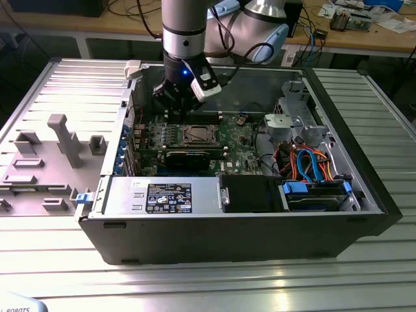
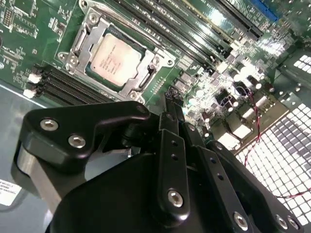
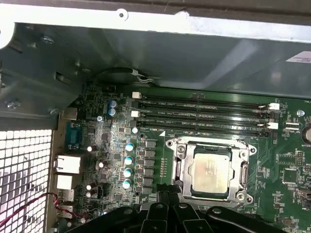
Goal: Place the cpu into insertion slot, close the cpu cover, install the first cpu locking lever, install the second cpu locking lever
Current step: 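Install the first cpu locking lever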
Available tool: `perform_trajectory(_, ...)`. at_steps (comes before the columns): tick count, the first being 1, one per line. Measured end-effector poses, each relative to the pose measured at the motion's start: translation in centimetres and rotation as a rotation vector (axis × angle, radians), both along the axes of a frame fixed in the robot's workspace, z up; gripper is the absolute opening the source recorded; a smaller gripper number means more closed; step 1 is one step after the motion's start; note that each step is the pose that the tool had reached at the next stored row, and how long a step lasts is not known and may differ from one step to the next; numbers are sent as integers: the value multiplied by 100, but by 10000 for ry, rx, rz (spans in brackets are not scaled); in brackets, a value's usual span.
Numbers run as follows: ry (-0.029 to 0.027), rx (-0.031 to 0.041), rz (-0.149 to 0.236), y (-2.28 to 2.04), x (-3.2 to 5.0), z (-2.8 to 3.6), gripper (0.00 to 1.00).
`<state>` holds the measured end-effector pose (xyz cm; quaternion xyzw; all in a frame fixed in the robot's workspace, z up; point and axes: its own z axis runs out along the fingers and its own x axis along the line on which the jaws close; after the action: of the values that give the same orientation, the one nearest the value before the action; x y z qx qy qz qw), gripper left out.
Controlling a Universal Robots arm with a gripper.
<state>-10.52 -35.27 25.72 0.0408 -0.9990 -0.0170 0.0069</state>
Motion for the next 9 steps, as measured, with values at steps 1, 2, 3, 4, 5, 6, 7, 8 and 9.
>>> perform_trajectory(1,-6,0,-1,0,-5,58,11)
perform_trajectory(2,-11,1,-1,0,-5,58,11)
perform_trajectory(3,-11,-1,-2,0,-5,58,11)
perform_trajectory(4,-12,0,-2,0,-5,58,11)
perform_trajectory(5,-11,-1,-2,0,-5,58,11)
perform_trajectory(6,-12,0,-2,0,-5,58,11)
perform_trajectory(7,-13,0,-1,0,-5,58,11)
perform_trajectory(8,-13,0,-3,0,-7,58,11)
perform_trajectory(9,-12,-1,-16,0,-12,58,11)
